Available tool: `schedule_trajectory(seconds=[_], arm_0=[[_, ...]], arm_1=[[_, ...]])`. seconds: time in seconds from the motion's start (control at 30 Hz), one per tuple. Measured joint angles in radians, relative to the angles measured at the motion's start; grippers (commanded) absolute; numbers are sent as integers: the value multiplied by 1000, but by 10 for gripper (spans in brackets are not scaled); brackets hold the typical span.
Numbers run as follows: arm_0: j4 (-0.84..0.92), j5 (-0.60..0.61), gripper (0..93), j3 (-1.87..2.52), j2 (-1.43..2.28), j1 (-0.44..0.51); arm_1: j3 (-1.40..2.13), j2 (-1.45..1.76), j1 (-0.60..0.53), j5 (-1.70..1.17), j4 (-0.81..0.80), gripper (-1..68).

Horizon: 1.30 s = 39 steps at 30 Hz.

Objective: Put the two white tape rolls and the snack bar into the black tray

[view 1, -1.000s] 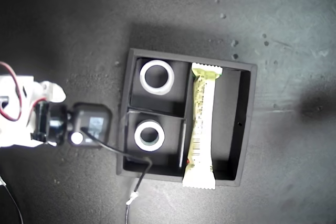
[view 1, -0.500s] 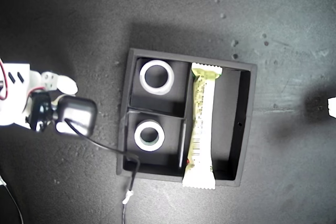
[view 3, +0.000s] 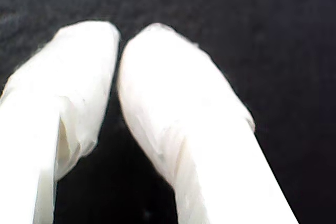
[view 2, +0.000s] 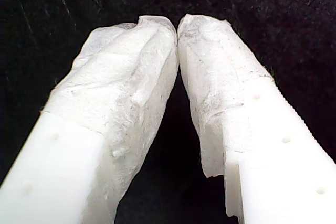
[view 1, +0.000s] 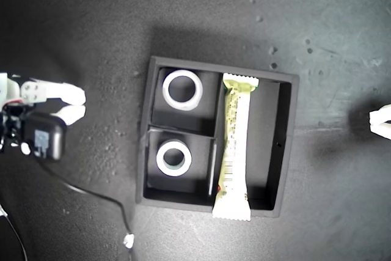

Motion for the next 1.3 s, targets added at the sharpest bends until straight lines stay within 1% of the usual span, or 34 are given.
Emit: schedule_trajectory(seconds=[0.07,0.23,0.37,0.4,0.43,0.47,0.53,0.63,0.7,0.77,1.07,1.1,1.17,1.2,1.3], arm_0=[[52,3,0,0,60,-5],[137,-14,2,0,66,-5],[201,-77,1,0,66,-5],[215,-95,1,0,66,-5],[222,-104,1,0,66,-5],[239,-115,1,0,67,-5],[278,-164,1,0,67,-5],[353,-291,1,0,67,-20],[376,-319,2,0,67,-32],[403,-291,5,0,67,-52],[407,-77,2,0,67,-120],[407,-35,3,0,67,-126],[407,84,3,0,67,-132],[407,118,3,0,67,-130],[407,117,3,0,67,-130]], arm_1=[[0,0,2,0,0,-3],[0,0,-8,0,0,-1],[3,0,-11,0,26,60],[3,0,-14,0,37,43],[3,0,-18,0,48,-2],[3,0,-21,0,66,-3],[3,0,21,0,121,-3],[3,0,84,28,215,-2],[3,0,104,52,252,-1],[3,0,106,64,270,-1],[3,-2,91,120,295,-2],[3,-2,89,121,295,-3],[3,-2,61,147,295,-3],[3,-2,54,158,295,-3],[3,-2,61,164,295,0]])
